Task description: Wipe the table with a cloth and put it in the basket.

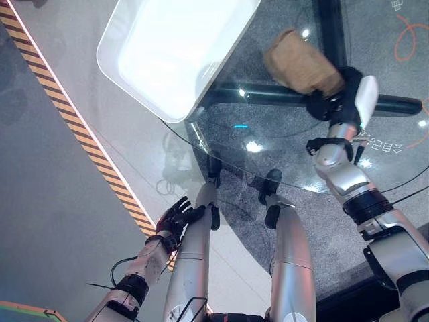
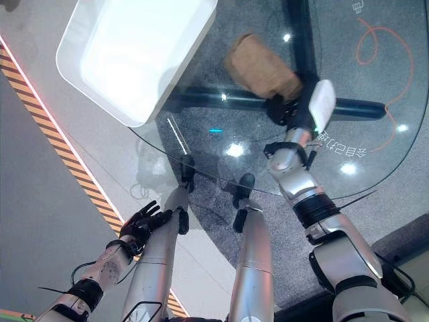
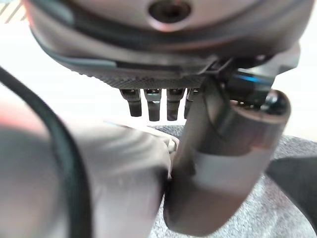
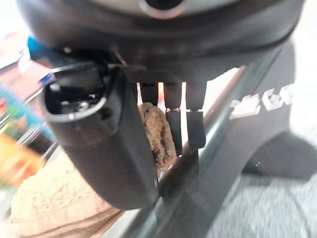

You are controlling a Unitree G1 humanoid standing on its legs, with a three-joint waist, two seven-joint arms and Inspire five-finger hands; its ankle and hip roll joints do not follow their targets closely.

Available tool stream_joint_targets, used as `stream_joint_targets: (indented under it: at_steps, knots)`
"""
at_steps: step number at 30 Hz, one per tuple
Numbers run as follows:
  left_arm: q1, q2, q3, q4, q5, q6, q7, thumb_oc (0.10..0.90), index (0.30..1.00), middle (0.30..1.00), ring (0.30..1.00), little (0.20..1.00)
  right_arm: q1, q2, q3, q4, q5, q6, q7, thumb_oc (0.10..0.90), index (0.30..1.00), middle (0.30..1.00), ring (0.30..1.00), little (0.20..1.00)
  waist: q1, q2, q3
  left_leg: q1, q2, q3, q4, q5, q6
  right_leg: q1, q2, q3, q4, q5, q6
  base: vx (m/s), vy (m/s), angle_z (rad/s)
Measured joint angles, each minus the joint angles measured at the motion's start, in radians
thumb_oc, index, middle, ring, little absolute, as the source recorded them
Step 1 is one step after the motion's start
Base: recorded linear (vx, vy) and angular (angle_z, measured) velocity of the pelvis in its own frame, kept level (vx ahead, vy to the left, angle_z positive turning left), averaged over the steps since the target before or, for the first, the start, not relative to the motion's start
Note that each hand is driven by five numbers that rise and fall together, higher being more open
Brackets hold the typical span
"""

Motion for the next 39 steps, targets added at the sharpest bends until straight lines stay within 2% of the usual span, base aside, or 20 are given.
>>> stream_joint_targets:
  at_steps: [3,5,9,13,15,17,22,27,32,33,36,38,39]
  knots:
    - [0.001,0.005,0.001,-0.003,-0.003,-0.001,0.0,0.8,0.9,0.9,0.9,0.9,0.023,-0.038,-0.062,0.022,0.046,-0.006,-0.033,0.1,0.3,0.3,0.3,0.2,-0.003,0.0,0.0,-0.006,-0.002,0.003,-0.008,0.0,0.0,-0.01,0.0,0.002,-0.002,-0.001,0.001,0.02,0.0,-0.01]
    - [0.004,0.016,0.004,-0.008,-0.01,0.0,0.0,0.8,0.9,0.9,0.9,0.9,0.052,-0.066,-0.1,0.06,0.084,-0.035,-0.047,0.1,0.3,0.3,0.3,0.2,-0.009,0.0,0.001,-0.009,0.001,0.003,-0.003,-0.004,0.005,-0.011,0.002,0.005,-0.001,-0.002,0.002,0.03,-0.001,-0.01]
    - [0.013,0.027,0.004,-0.018,-0.012,-0.002,-0.001,0.8,0.9,0.9,0.9,0.9,0.088,-0.067,-0.128,0.106,0.149,-0.067,-0.054,0.1,0.3,0.3,0.3,0.2,-0.012,-0.002,0.001,0.011,0.008,0.014,0.006,-0.006,0.012,0.01,0.007,0.008,-0.003,-0.002,0.002,-0.02,-0.008,-0.06]
    - [0.015,0.027,0.004,-0.025,-0.012,-0.001,-0.001,0.8,0.9,0.9,0.9,0.9,0.121,-0.051,-0.15,0.11,0.247,-0.149,-0.057,0.1,0.3,0.3,0.3,0.2,-0.022,-0.003,0.001,0.011,0.011,0.019,0.002,-0.001,0.011,0.003,0.015,0.018,-0.004,0.001,0.002,-0.01,-0.013,-0.06]
    - [0.015,0.027,0.002,-0.035,-0.012,-0.002,0.0,0.8,0.9,0.9,0.9,0.9,0.13,-0.033,-0.17,0.105,0.289,-0.198,-0.06,0.1,0.3,0.3,0.3,0.2,-0.024,-0.001,0.002,0.002,0.014,0.019,0.0,-0.012,-0.003,-0.01,0.019,0.02,-0.008,-0.002,-0.002,-0.01,-0.001,-0.05]
    - [0.021,0.025,0.003,-0.031,-0.013,0.0,0.001,0.8,0.9,0.9,0.9,0.9,0.136,-0.025,-0.168,0.107,0.306,-0.216,-0.06,0.1,0.3,0.3,0.3,0.2,-0.026,0.0,0.003,0.008,0.017,0.021,0.003,-0.013,-0.002,-0.003,0.021,0.022,-0.007,-0.001,-0.003,-0.01,0.015,-0.05]
    - [0.026,0.017,0.003,-0.031,-0.013,-0.002,0.0,0.8,0.9,0.9,0.9,0.9,0.136,-0.021,-0.167,0.105,0.321,-0.217,-0.06,0.1,0.3,0.3,0.3,0.2,-0.028,0.006,0.003,0.018,0.017,0.022,0.001,-0.006,0.004,0.006,0.022,0.022,-0.009,0.003,-0.004,-0.01,0.002,0.0]
    - [0.026,0.018,0.005,-0.026,-0.013,-0.003,0.0,0.8,0.9,0.9,0.9,0.9,0.133,-0.021,-0.168,0.083,0.295,-0.208,-0.063,0.1,0.3,0.3,0.3,0.2,-0.03,0.006,0.003,0.011,0.016,0.023,-0.013,-0.006,-0.004,-0.008,0.022,0.024,-0.01,0.003,-0.004,0.0,0.0,0.0]
    - [0.026,0.004,0.017,-0.017,-0.013,-0.002,0.0,0.8,0.9,0.9,0.9,0.9,0.141,-0.028,-0.171,0.018,0.205,-0.144,-0.044,0.1,0.3,0.3,0.3,0.2,-0.038,0.012,0.006,0.007,0.019,0.023,-0.014,-0.005,-0.005,-0.012,0.026,0.024,-0.01,0.004,-0.005,0.0,0.0,0.0]
    - [0.026,-0.005,0.024,-0.016,-0.012,-0.002,-0.001,0.8,0.9,0.9,0.9,0.9,0.152,-0.032,-0.176,-0.024,0.167,-0.1,-0.01,0.1,0.3,0.3,0.3,0.2,-0.042,0.013,0.006,0.006,0.02,0.023,-0.014,-0.005,-0.004,-0.012,0.027,0.024,-0.008,0.003,-0.005,0.0,0.0,0.0]
    - [0.027,-0.01,0.04,-0.012,-0.011,-0.001,0.001,0.8,0.9,0.9,0.9,0.9,0.17,-0.061,-0.171,-0.078,0.095,-0.041,0.086,0.1,0.3,0.3,0.3,0.2,-0.053,0.014,0.006,0.009,0.022,0.022,-0.013,-0.006,-0.007,-0.008,0.028,0.023,-0.007,0.001,-0.005,0.04,0.01,0.0]
    - [0.029,-0.015,0.055,-0.005,-0.011,0.0,-0.002,0.8,0.9,0.9,0.9,0.9,0.172,-0.077,-0.167,-0.08,0.066,-0.026,0.143,0.1,0.3,0.3,0.3,0.2,-0.058,0.015,0.006,0.013,0.023,0.021,-0.005,-0.001,-0.005,-0.002,0.028,0.021,-0.002,0.004,-0.006,-0.03,0.0,0.01]
    - [0.029,-0.016,0.06,-0.004,-0.009,-0.003,-0.002,0.8,0.9,0.9,0.9,0.9,0.177,-0.097,-0.162,-0.084,0.039,-0.013,0.206,0.1,0.3,0.3,0.3,0.2,-0.058,0.018,0.005,0.018,0.027,0.02,-0.004,-0.007,-0.011,0.004,0.031,0.019,-0.002,-0.002,-0.007,0.05,-0.001,-0.01]
